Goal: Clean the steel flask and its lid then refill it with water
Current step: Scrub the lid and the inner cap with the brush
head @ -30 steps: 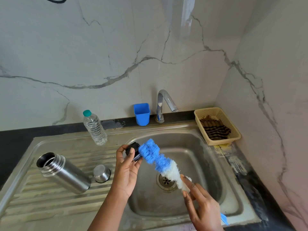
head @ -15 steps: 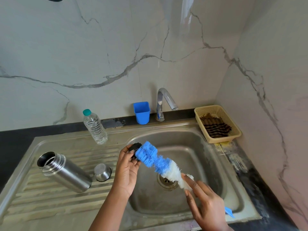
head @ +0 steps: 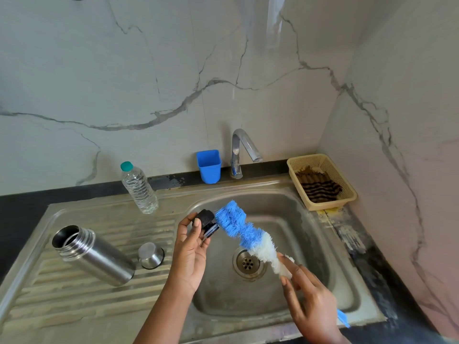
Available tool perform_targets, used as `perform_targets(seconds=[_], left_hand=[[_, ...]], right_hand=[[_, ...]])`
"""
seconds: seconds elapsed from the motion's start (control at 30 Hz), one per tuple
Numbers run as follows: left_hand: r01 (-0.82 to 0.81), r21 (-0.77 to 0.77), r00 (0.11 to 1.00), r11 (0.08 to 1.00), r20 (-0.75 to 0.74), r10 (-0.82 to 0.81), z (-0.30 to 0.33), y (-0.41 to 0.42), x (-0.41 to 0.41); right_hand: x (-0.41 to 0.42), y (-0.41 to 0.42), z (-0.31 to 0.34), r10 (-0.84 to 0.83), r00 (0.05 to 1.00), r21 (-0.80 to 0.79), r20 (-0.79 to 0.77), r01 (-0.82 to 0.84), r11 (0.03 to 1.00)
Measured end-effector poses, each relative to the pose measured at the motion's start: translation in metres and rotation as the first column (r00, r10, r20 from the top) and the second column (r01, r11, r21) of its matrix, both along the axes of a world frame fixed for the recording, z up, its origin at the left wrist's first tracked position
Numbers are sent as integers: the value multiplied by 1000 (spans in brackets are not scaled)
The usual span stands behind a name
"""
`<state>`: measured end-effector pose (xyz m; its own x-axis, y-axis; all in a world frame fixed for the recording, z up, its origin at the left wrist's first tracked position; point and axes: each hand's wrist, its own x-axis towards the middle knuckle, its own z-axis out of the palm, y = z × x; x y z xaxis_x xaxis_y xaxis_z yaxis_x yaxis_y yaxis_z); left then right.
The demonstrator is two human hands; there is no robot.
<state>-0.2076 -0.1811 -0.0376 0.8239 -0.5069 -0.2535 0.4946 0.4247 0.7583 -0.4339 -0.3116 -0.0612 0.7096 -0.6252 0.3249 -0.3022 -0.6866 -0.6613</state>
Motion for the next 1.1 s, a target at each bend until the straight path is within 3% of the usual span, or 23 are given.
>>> perform_targets(seconds=[0.1,0.23,0.37,0.5,0.63,0.77,0.9,1.1], left_hand=[[-18,9,1000,1000,-20,18,1,-1,-1],[-2,11,1000,1000,9,2,3,-1,-3],[-6,-39,999,999,-39,5,4,0,-2],[-18,-93,994,995,-110,8,9,-2,-3],[-17,-93,996,996,-94,9,11,-4,-3],[-10,-114,992,993,-123,-4,11,-6,-2],[3,-133,991,991,-135,-21,7,-5,-2],[-8,-161,983,987,-181,-22,2,-9,-2]], right_hand=[[-3,0,-1,65,998,-46,13,-65,997],[-2,-3,2,-20,1000,-1,-11,20,1000],[-8,-3,-2,109,994,-72,20,-108,992],[-6,-4,-1,6,1000,-11,14,-5,1000],[-9,-3,-2,107,994,-78,29,-105,991],[-8,-3,-3,2,1000,2,4,-2,1000],[-9,-2,-5,75,997,-42,23,-74,996],[-7,-5,-5,9,1000,-16,-6,-9,1000]])
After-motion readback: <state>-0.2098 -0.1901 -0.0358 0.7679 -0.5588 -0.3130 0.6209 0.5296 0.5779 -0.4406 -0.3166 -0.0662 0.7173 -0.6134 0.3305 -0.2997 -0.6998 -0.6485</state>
